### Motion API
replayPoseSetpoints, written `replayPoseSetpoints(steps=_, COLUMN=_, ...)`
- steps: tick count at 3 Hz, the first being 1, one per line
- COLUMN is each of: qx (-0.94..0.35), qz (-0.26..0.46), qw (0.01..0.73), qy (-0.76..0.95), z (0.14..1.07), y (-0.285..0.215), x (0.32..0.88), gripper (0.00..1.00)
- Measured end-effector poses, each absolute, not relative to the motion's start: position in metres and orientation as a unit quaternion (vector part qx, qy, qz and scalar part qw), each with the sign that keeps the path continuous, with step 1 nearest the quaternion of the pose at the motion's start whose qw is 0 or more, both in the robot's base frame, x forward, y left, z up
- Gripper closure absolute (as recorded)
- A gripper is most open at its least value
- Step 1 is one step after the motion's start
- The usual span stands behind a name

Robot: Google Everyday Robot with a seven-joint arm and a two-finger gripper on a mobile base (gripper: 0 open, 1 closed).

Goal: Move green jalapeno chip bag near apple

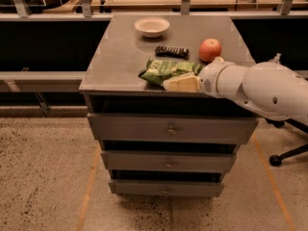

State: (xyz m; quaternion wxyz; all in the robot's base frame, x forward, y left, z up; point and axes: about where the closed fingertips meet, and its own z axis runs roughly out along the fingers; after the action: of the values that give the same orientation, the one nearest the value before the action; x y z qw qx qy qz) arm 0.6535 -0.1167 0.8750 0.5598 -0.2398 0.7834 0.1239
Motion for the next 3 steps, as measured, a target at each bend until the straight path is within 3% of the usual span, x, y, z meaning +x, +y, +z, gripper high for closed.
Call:
replayPoseSetpoints(steps=1, qx=-0.256, qz=0.173, qw=0.541, qy=0.782, z=0.8584, y=-0.0942, x=0.6484, gripper=0.16)
replayPoseSetpoints(steps=3, qx=-0.262, qz=0.183, qw=0.535, qy=0.782, z=0.8538, y=-0.0861, x=0.6477, gripper=0.62)
